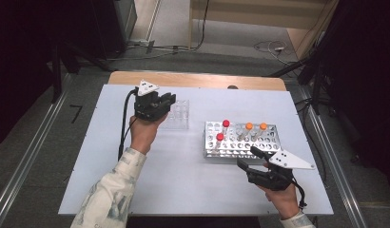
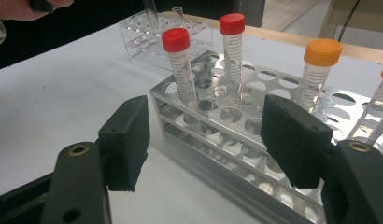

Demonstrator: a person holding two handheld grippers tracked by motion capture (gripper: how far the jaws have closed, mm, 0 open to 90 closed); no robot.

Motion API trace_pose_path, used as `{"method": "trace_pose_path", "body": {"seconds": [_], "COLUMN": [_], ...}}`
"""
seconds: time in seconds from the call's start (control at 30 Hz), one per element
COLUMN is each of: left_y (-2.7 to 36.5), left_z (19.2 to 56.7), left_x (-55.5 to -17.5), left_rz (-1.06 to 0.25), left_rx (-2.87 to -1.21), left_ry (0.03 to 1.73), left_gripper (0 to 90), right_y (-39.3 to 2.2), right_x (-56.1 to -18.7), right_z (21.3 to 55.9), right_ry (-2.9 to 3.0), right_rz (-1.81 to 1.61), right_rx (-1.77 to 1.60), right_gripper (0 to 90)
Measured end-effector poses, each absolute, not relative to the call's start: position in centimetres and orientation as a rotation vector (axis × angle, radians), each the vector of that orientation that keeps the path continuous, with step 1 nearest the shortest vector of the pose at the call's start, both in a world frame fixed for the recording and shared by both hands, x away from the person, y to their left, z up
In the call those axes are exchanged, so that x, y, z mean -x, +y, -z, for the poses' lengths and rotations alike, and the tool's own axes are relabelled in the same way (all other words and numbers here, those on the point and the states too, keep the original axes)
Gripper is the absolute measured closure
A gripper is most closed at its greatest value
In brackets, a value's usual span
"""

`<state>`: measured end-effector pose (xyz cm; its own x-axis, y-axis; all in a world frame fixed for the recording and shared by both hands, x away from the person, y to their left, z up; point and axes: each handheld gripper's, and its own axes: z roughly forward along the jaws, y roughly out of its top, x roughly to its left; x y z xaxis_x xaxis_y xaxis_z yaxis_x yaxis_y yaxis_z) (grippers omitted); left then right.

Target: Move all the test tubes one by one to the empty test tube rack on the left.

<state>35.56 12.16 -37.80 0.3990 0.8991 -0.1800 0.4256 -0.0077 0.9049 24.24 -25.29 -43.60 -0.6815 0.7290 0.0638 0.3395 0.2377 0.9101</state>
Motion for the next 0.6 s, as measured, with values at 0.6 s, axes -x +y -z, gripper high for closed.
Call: {"method": "trace_pose_path", "body": {"seconds": [0.6], "left_y": [10.8], "left_z": [38.3], "left_x": [-37.3], "left_rz": [-0.67], "left_rx": [-1.657], "left_ry": [1.194], "left_gripper": [76.8], "right_y": [-25.5], "right_x": [-24.3], "right_z": [43.6], "right_ry": [2.139], "right_rz": [-1.437], "right_rx": [-0.996], "right_gripper": [31.6]}}
